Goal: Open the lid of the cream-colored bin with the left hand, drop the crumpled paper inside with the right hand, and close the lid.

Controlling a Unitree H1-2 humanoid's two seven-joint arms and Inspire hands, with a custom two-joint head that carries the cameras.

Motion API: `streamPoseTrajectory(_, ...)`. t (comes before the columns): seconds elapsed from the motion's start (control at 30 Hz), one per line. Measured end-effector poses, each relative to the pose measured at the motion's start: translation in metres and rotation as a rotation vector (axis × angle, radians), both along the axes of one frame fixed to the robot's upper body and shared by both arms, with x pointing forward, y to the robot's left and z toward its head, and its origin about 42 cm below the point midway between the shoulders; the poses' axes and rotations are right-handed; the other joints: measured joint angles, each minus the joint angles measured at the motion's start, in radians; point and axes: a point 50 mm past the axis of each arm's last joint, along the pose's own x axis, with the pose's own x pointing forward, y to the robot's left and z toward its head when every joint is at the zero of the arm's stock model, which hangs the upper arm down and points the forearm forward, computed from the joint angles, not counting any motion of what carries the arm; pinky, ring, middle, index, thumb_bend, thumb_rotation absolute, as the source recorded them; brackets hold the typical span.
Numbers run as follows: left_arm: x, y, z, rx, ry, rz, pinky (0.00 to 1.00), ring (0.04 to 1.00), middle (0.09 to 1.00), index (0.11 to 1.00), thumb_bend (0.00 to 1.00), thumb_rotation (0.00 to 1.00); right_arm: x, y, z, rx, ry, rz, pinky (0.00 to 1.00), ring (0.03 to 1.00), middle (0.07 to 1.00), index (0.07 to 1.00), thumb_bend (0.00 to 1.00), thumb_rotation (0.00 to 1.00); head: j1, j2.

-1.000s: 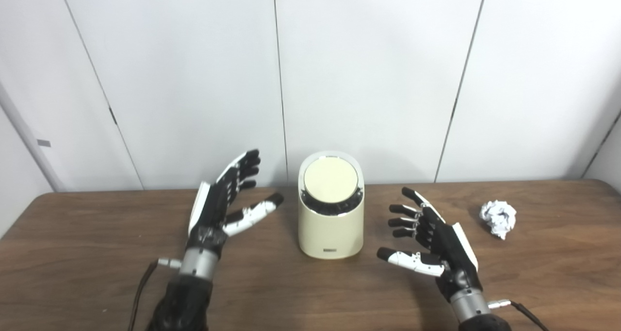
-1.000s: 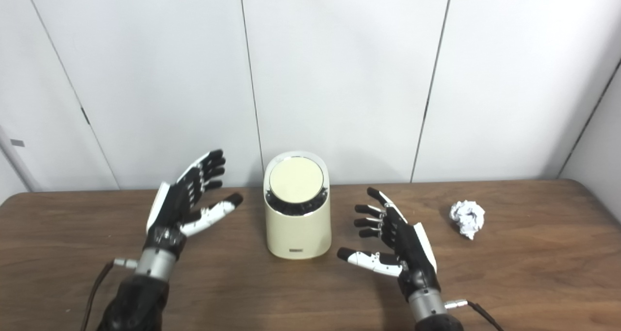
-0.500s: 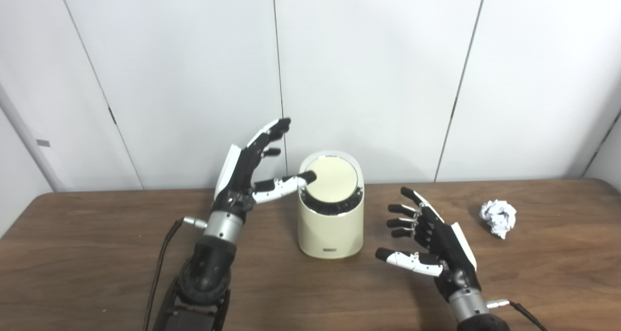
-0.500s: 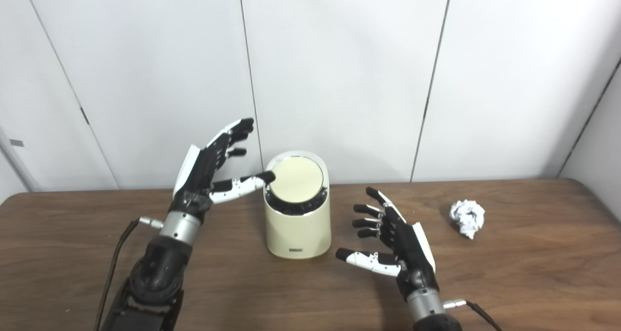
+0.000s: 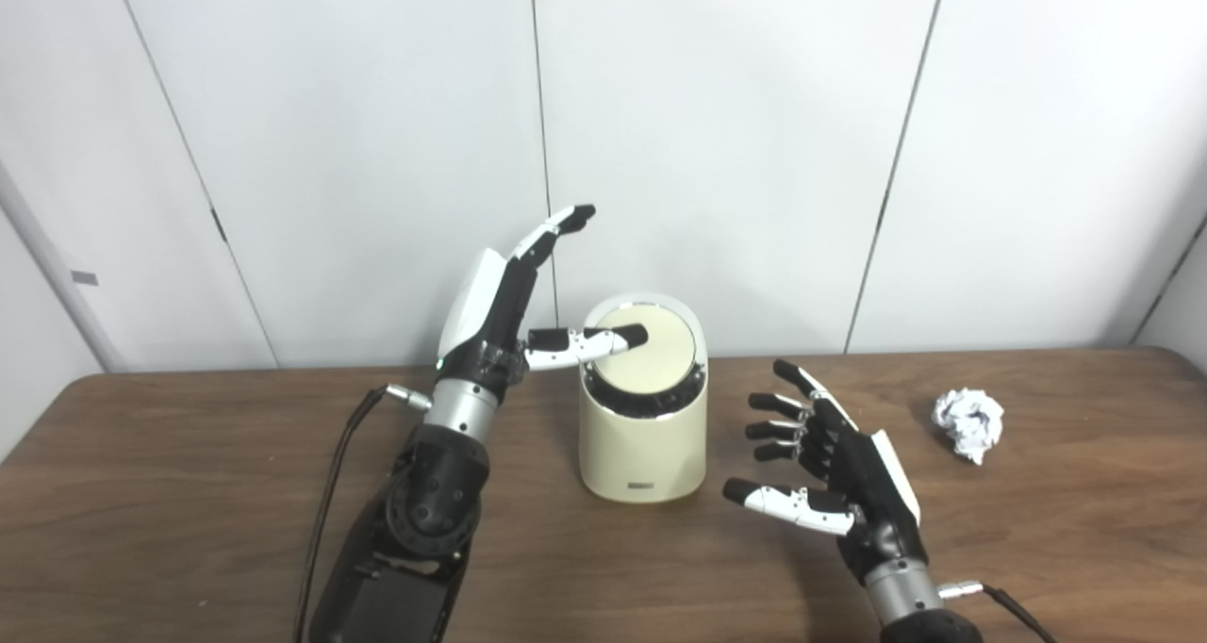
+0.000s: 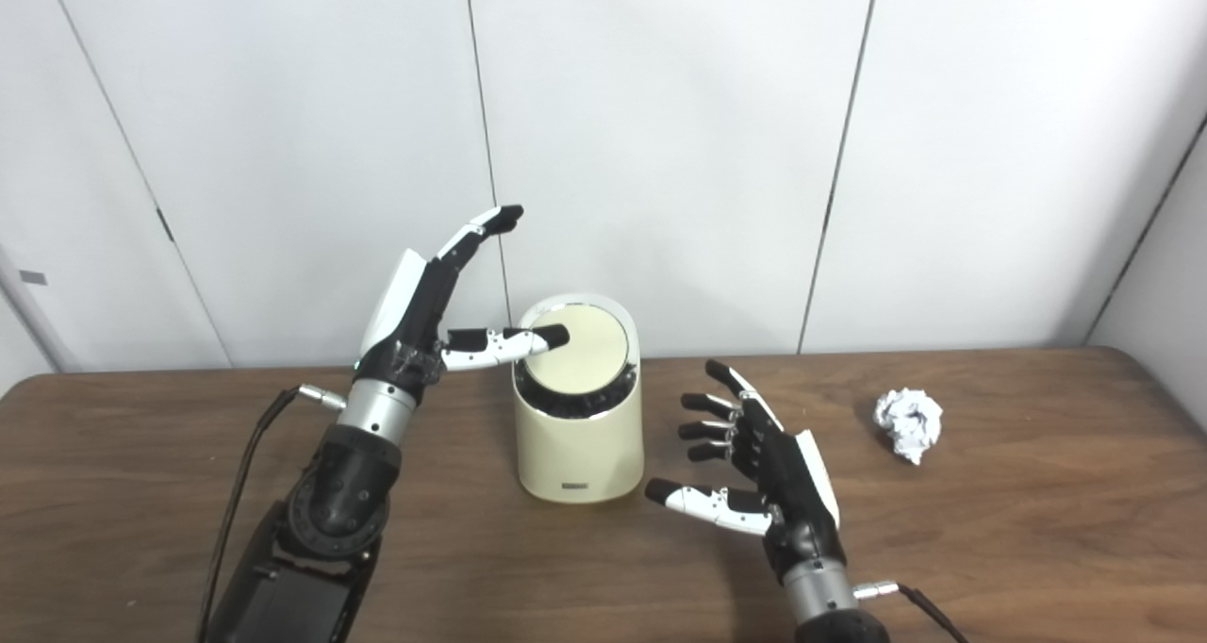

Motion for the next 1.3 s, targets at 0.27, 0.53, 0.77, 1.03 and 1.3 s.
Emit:
streamPoseTrajectory(0.27,0.003,-0.006,0.005,0.085,-0.019,0.024,0.83,0.941,0.933,0.955,0.95,0.28,-0.001,0.004,0.005,0.009,-0.014,0.004,0.58,0.666,0.753,0.875,0.75,0.1,-0.003,0.003)
streamPoseTrajectory(0.53,0.005,-0.008,0.003,0.162,-0.01,0.05,0.92,0.994,0.973,0.978,0.95,0.27,-0.001,0.005,0.005,0.026,0.001,0.007,0.59,0.673,0.756,0.877,0.75,0.08,-0.005,0.005)
streamPoseTrajectory(0.77,0.008,-0.01,-0.005,0.214,0.007,0.06,0.9,0.977,0.967,0.979,0.95,0.27,-0.001,0.006,0.005,0.026,0.0,0.01,0.58,0.669,0.761,0.878,0.75,0.09,-0.006,0.008)
streamPoseTrajectory(1.03,0.008,-0.011,-0.007,0.258,0.014,0.067,0.91,0.977,0.959,0.983,0.96,0.26,-0.001,0.006,0.005,0.016,-0.001,0.006,0.57,0.658,0.752,0.871,0.75,0.1,-0.006,0.008)
streamPoseTrajectory(1.3,0.008,-0.012,-0.009,0.277,0.025,0.065,0.88,0.964,0.963,0.987,0.94,0.25,-0.002,0.006,0.007,0.015,-0.007,0.005,0.57,0.654,0.752,0.872,0.75,0.09,-0.009,0.011)
